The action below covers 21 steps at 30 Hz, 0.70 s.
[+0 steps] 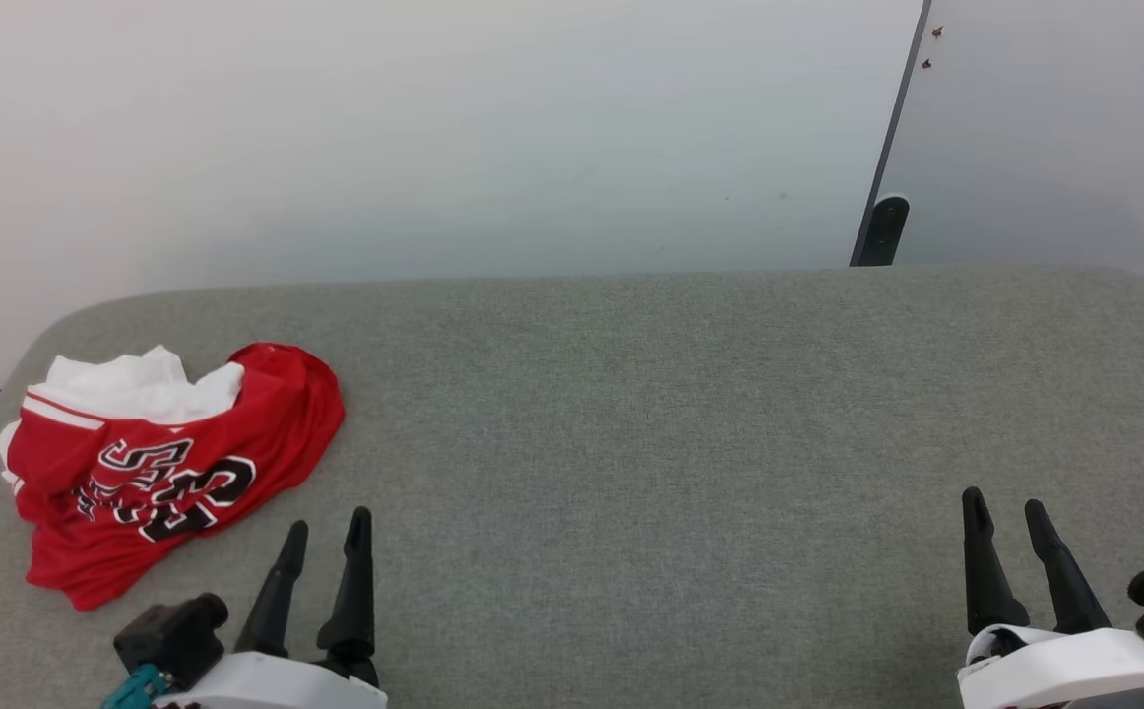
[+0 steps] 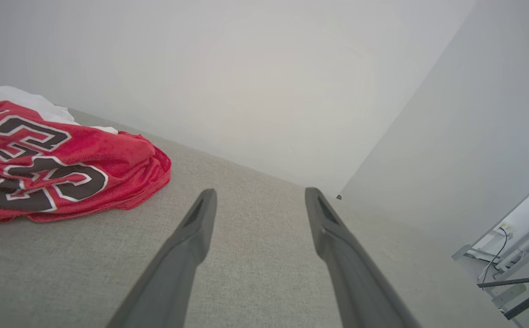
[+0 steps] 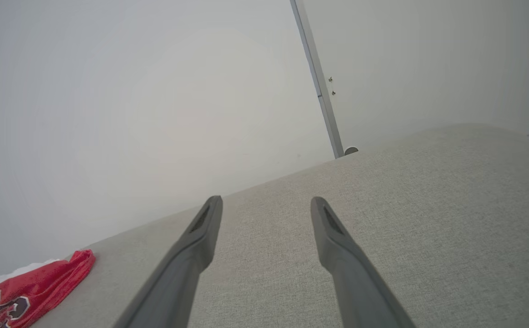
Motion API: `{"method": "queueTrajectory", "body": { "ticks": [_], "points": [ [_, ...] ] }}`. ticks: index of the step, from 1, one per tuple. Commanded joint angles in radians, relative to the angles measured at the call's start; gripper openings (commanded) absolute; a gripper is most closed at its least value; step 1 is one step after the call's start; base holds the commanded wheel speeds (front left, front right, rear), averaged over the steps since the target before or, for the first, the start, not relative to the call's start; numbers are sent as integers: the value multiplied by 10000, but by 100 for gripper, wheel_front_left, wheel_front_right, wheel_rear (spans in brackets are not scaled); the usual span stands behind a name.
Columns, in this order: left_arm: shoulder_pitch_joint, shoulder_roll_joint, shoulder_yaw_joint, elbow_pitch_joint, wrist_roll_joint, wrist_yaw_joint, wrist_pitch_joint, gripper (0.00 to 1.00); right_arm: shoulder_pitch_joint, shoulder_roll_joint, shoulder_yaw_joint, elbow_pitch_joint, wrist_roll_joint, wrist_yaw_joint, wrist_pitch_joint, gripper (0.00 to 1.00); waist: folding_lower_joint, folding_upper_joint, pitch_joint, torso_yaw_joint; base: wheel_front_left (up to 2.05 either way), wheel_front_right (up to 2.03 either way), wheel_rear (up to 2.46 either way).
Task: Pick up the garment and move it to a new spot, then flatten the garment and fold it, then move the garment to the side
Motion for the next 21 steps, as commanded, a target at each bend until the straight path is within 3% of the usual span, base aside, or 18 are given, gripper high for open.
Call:
{"method": "queueTrajectory", "body": {
  "ticks": [1,10,21],
  "points": [
    [38,-11,75,-170,476,-24,-99,100,64,21,-74,-73,-541,-4,-103,100,0,0,-3,-3,0,0,0],
    [179,-122,245,-481,2097,-78,-292,100,73,134,-269,-235,-2300,-5,-303,100,0,0,-22,-13,0,0,0],
    [311,-86,132,-564,2940,-87,-521,100,156,179,-298,-358,-3381,-5,-528,100,0,0,-85,-46,0,0,0]
  ]
}}
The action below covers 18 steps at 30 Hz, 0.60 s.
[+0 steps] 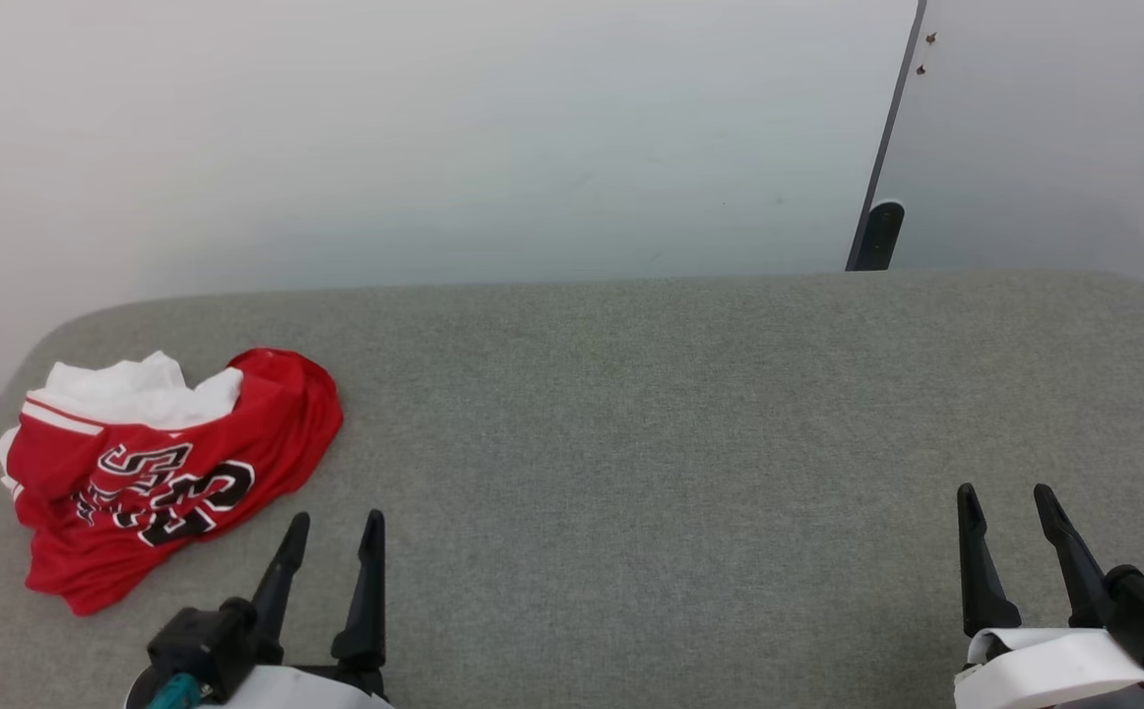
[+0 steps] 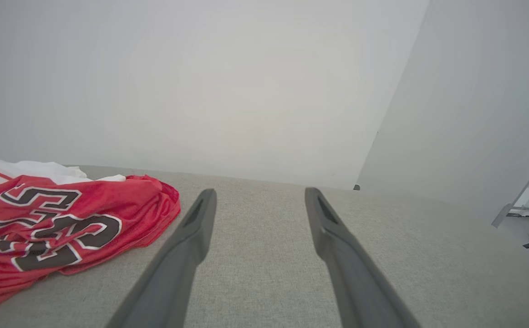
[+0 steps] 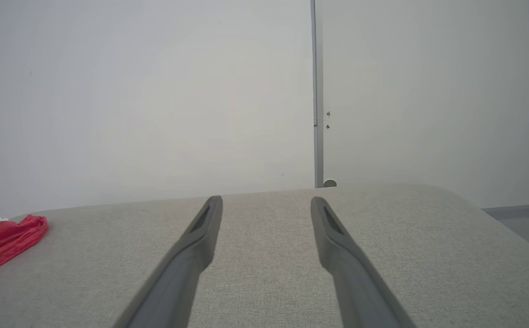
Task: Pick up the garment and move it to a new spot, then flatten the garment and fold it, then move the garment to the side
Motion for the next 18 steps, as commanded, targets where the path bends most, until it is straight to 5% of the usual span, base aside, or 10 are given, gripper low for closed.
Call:
{"method": "queueTrajectory", "body": {
  "ticks": [1,18],
  "points": [
    [80,48,-47,-63,176,-40,-88,100,118,30,1,-91,-281,-5,-100,100,0,0,-20,-8,0,0,0],
    [191,192,-265,23,977,-43,-391,100,252,29,65,-233,-1608,-7,-415,100,0,0,-234,65,0,0,0]
  ]
}}
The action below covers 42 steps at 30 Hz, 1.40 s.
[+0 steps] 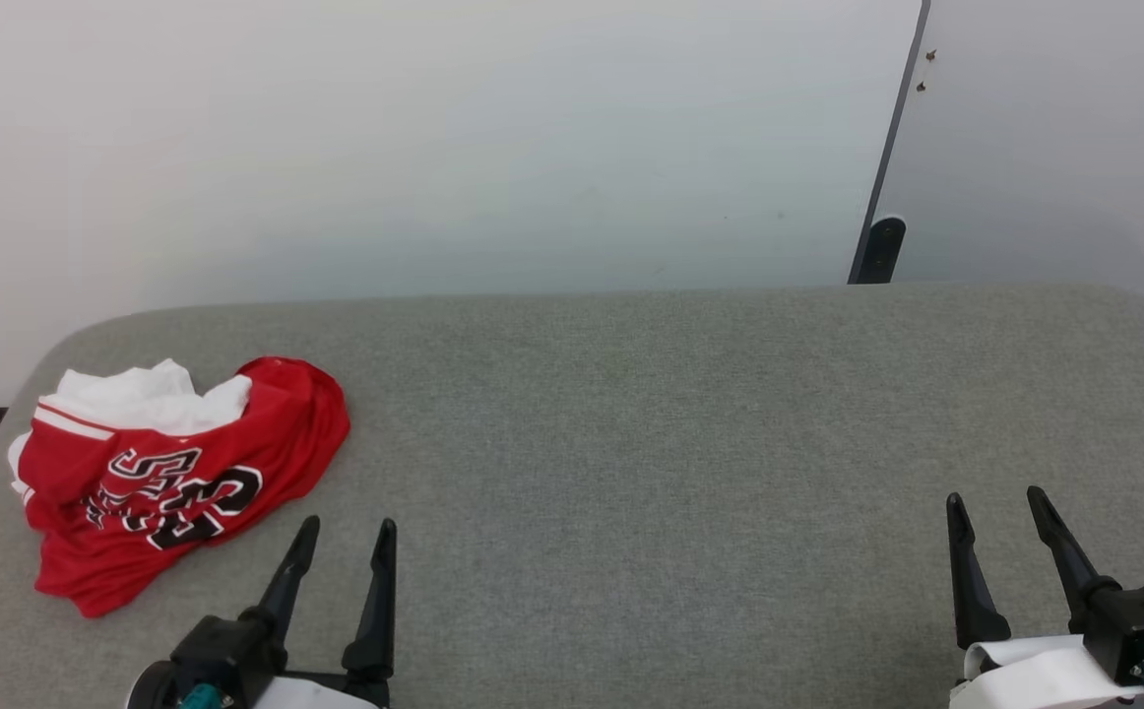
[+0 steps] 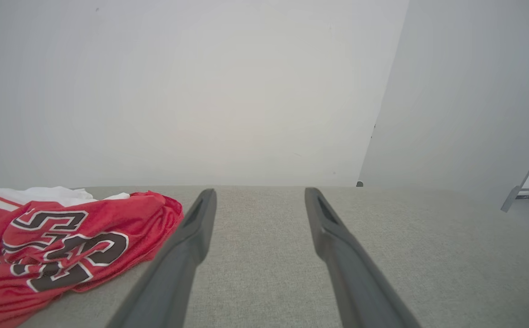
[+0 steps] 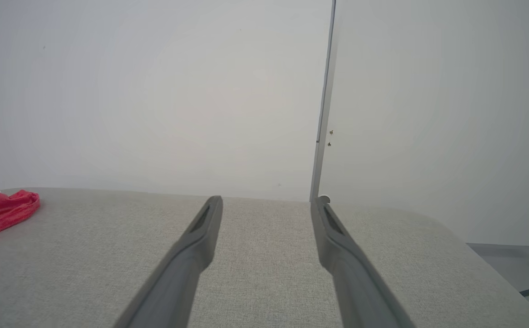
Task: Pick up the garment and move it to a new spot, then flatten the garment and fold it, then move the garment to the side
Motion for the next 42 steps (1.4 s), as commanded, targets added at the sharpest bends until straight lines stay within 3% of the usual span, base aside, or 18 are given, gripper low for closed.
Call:
{"method": "queueTrajectory", "body": {
  "ticks": [1,11,32,42],
  "points": [
    [93,59,-26,-6,254,-34,-81,100,95,25,14,-66,-251,-7,-97,100,0,-1,-27,31,0,0,0],
    [-32,68,168,254,237,-33,-85,100,221,27,138,-16,-105,-7,-103,100,0,-1,-111,473,0,0,0],
    [-344,-167,1797,725,869,480,-84,100,-402,25,1757,498,499,-7,-102,100,0,-1,-354,3156,0,0,0],
    [-662,-326,1859,723,655,445,-84,100,-505,23,1972,605,444,-7,-89,100,0,-1,-157,3455,0,0,0]
  ]
}}
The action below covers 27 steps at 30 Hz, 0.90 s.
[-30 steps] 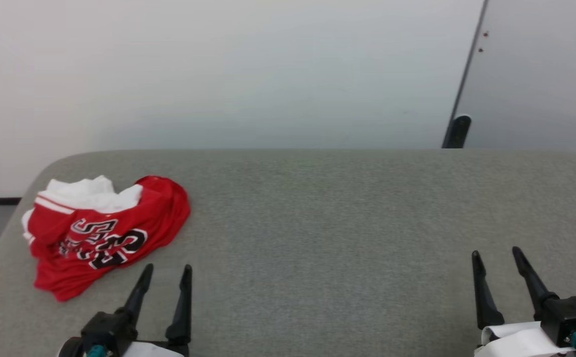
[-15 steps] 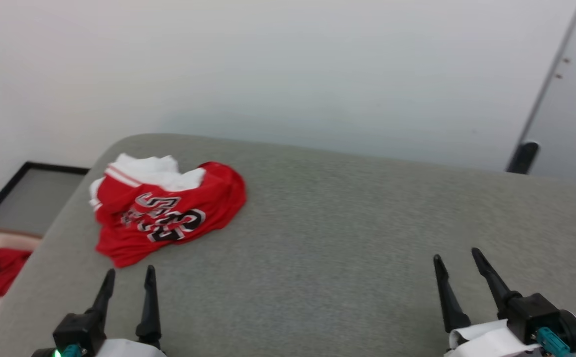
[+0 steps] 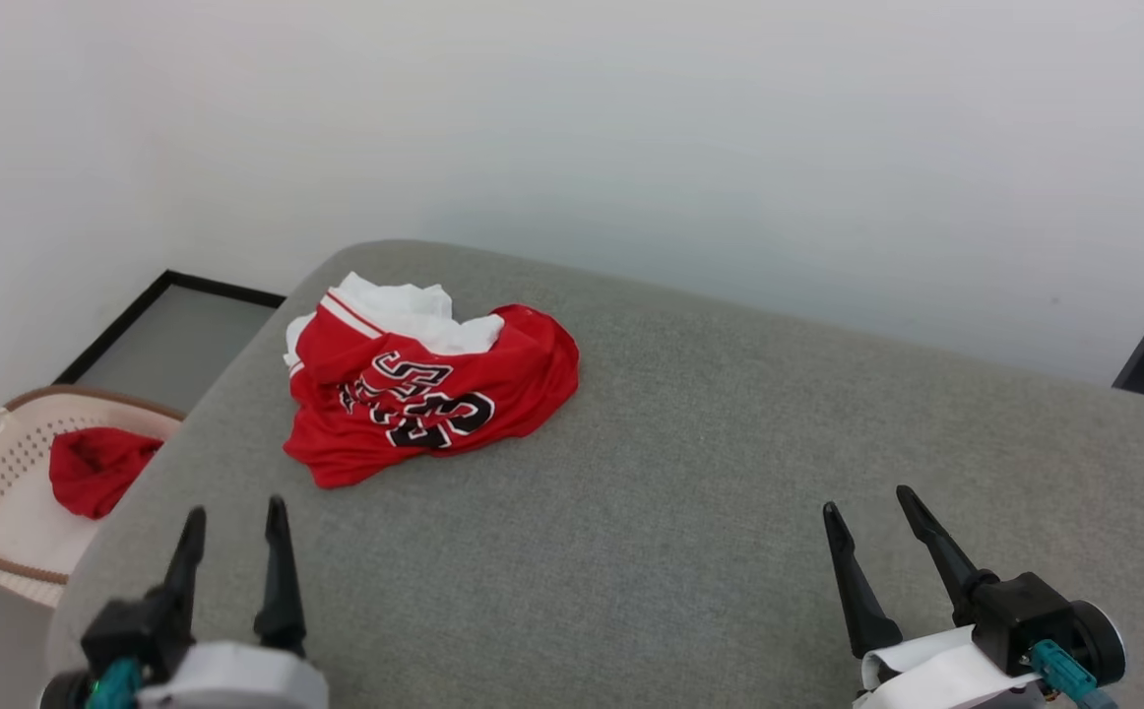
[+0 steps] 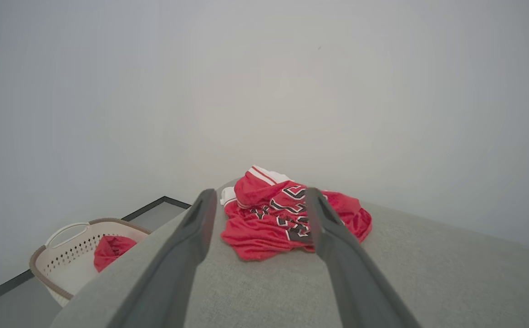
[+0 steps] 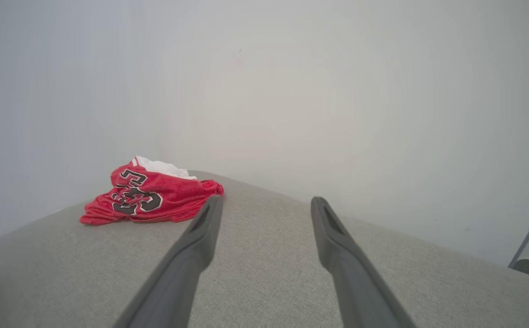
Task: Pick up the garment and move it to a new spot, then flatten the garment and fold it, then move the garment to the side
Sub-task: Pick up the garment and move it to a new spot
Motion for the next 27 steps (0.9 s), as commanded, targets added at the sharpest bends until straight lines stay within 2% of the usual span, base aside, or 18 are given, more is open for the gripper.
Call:
{"method": "queueTrajectory", "body": {
  "ticks": [1,4,9,15,20,24,27],
  "points": [
    [-189,-3,-19,43,-79,-57,-10,100,-80,16,16,28,-95,-7,-20,100,0,0,117,-37,0,0,0],
    [-782,214,-188,417,-363,-235,318,100,-179,18,51,77,-232,-7,-20,100,0,0,368,-207,0,0,0],
    [-2411,1109,-307,990,-1091,-422,1614,100,-495,-117,95,-23,-493,-8,-20,100,0,0,1206,-674,0,0,0],
    [-4828,2148,-613,1760,-2378,-482,3704,100,-956,-505,112,-280,-602,-8,37,100,0,0,2423,-1172,0,0,0],
    [-6470,2998,-1061,2919,-3173,-482,5470,100,-1302,-744,174,-612,-560,-8,217,100,0,0,3250,-1650,0,0,0],
    [-7449,3285,-1175,4084,-3637,-470,7068,100,-1475,-824,182,-930,-533,-8,359,100,0,0,3794,-2052,0,0,0],
    [-8061,3472,-1224,4861,-3745,-276,8078,100,-1613,-878,159,-1161,-480,-8,461,100,0,0,4202,-2287,0,0,0]
  ]
}}
